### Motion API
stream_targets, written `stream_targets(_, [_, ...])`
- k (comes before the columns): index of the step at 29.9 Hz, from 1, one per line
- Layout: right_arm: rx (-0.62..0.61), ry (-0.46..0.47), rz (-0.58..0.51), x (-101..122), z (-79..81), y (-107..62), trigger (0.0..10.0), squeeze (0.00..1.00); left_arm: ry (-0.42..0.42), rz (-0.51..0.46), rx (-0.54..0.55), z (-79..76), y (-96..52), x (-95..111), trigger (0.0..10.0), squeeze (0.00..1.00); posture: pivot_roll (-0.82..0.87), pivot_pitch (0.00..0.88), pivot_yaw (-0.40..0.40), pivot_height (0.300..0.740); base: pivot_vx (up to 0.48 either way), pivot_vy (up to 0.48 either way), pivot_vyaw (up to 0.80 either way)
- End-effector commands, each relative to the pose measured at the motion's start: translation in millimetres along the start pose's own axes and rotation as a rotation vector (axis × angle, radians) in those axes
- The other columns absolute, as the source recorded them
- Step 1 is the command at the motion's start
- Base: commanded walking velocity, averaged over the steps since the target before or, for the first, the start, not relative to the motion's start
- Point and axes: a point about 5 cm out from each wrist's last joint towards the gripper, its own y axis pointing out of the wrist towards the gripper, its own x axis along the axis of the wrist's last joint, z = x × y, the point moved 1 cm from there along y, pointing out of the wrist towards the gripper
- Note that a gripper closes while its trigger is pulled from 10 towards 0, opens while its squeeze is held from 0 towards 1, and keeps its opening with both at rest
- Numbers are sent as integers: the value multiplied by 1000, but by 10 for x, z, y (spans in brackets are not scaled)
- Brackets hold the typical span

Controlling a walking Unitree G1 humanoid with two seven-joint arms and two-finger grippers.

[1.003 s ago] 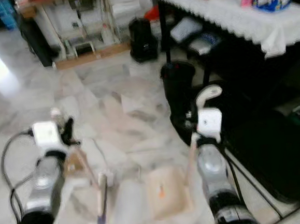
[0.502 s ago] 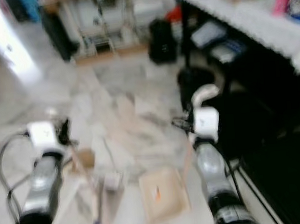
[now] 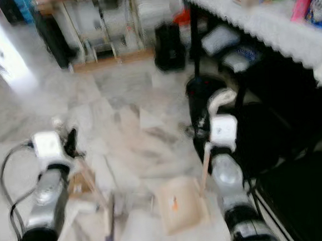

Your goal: Sweep floor

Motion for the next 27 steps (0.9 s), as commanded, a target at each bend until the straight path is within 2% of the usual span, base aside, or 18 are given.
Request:
stream_targets(1, [25, 5, -61, 137, 82, 73, 10000, 0, 17, -42, 21, 90, 39, 104, 10000, 0, 23, 22, 36, 740, 311, 0, 0])
stream_targets(7, [32, -3, -58, 127, 83, 63, 10000, 0, 21, -46, 23, 93, 42, 113, 10000, 0, 26, 24, 35, 740, 311, 0, 0])
stream_targets(14, [42, -5, -64, 135, 118, 61, 10000, 0, 18, -46, 21, 93, 39, 115, 10000, 0, 29, 27, 35, 740, 309, 0, 631])
stream_targets(25, [42, -12, -62, 130, 106, 57, 10000, 0, 17, -48, 20, 86, 46, 121, 10000, 0, 29, 30, 36, 740, 309, 0, 0])
stream_targets(27, [46, -13, -63, 132, 120, 57, 10000, 0, 16, -48, 20, 89, 46, 123, 10000, 0, 29, 31, 36, 740, 309, 0, 513])
